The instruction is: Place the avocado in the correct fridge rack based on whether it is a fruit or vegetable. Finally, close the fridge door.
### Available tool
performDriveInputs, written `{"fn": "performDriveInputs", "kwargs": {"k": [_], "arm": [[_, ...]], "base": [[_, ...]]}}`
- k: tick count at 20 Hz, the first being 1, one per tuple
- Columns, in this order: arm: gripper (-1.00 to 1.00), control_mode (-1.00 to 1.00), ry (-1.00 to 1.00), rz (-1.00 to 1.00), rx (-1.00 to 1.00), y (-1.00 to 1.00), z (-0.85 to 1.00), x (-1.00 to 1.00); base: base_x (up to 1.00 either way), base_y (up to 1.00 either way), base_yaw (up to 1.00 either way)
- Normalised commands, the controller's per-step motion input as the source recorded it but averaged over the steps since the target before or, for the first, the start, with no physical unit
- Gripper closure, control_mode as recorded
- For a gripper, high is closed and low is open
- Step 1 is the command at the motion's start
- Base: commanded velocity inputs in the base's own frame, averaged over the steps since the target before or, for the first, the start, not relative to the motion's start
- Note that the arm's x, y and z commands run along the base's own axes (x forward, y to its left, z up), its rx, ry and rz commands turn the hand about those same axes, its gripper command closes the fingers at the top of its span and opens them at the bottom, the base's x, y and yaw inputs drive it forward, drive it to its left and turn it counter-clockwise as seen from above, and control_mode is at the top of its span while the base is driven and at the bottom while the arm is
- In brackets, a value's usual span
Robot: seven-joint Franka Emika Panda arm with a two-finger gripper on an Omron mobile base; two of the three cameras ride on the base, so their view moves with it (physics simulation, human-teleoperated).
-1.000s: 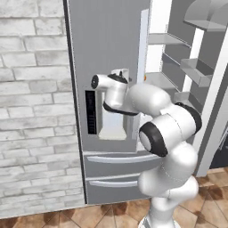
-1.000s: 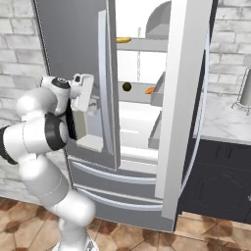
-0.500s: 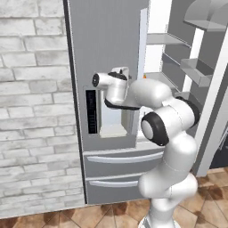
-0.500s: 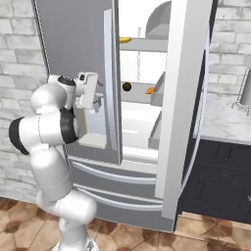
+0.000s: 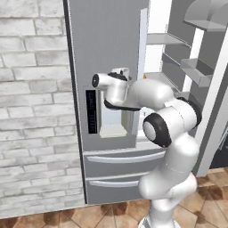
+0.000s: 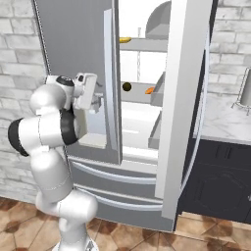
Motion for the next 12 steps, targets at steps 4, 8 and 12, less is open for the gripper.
{"fn": "performDriveInputs", "kwargs": {"k": [4, 8, 12], "arm": [[-1.00, -1.00, -0.09, -0.09, 0.11, 0.00, 0.22, -1.00], [-1.00, -1.00, -0.18, -0.10, 0.09, 0.00, 0.24, -1.00], [-1.00, -1.00, -0.31, -0.01, 0.09, -0.01, 0.03, -1.00]], "base": [[0.00, 0.00, 0.00], [0.00, 0.00, 0.00], [0.00, 0.00, 0.00]]}}
